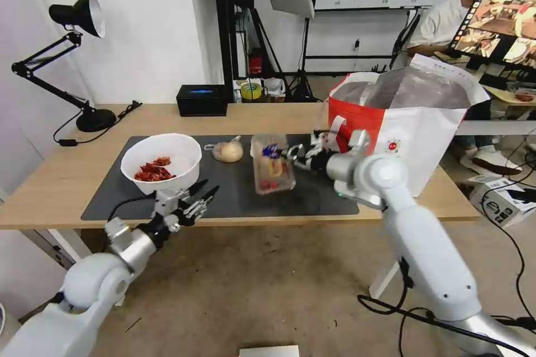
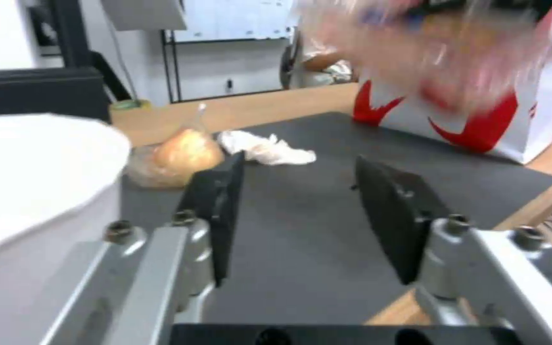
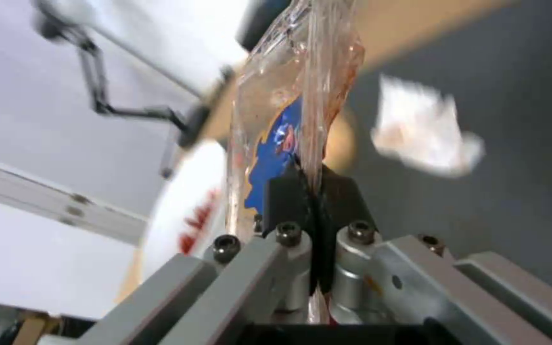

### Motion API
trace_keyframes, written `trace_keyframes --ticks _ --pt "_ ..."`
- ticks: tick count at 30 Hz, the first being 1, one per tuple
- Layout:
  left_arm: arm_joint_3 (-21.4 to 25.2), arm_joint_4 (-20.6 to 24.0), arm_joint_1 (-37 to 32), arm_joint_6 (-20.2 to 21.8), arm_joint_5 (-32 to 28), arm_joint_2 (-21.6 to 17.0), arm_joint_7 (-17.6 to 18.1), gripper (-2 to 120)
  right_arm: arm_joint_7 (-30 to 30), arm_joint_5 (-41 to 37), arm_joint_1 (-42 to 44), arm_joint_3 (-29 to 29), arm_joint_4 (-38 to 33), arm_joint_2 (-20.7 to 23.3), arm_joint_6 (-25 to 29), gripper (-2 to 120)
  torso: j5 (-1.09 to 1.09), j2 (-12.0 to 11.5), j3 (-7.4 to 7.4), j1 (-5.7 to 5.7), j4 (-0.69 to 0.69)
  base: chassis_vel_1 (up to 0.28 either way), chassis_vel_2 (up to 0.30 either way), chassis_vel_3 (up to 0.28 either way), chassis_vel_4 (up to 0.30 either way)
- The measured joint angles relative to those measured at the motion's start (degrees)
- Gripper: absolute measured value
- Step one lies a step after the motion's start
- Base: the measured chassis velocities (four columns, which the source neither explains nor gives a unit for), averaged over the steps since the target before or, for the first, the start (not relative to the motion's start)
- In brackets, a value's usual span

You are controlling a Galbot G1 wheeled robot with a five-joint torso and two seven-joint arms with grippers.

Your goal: Pick up the trash from the table and place it into the takeout bag.

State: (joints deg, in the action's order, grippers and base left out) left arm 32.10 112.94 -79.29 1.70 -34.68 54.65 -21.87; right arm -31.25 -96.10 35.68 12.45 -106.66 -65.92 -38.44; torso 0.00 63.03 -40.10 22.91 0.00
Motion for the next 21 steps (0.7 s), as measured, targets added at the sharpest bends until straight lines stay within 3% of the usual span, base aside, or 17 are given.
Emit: trace_keyframes --ticks 2,11,21 --pt "0.65 0.25 -0.92 -0.22 0.19 0.53 -0.16 61 0.22 -0.14 -0.23 0.56 -0.96 0.61 0.69 0 0.0 0.0 0.0 0.0 0.0 0.0 0.0 0.0 0.0" --pt "5.18 3.28 -8.74 -1.99 2.48 6.87 -1.32 97 0.44 -2.27 -4.93 7.52 -5.11 7.15 8.27 0 0.01 0.0 0.0 0.0 0.01 0.0 0.0 0.0 0.0" --pt "6.33 4.85 -10.59 -2.71 2.8 9.16 -1.47 100 2.49 3.22 -8.33 12.62 0.66 12.35 13.15 0 0.01 0.0 -0.01 0.0 0.0 0.0 0.0 0.0 0.0"
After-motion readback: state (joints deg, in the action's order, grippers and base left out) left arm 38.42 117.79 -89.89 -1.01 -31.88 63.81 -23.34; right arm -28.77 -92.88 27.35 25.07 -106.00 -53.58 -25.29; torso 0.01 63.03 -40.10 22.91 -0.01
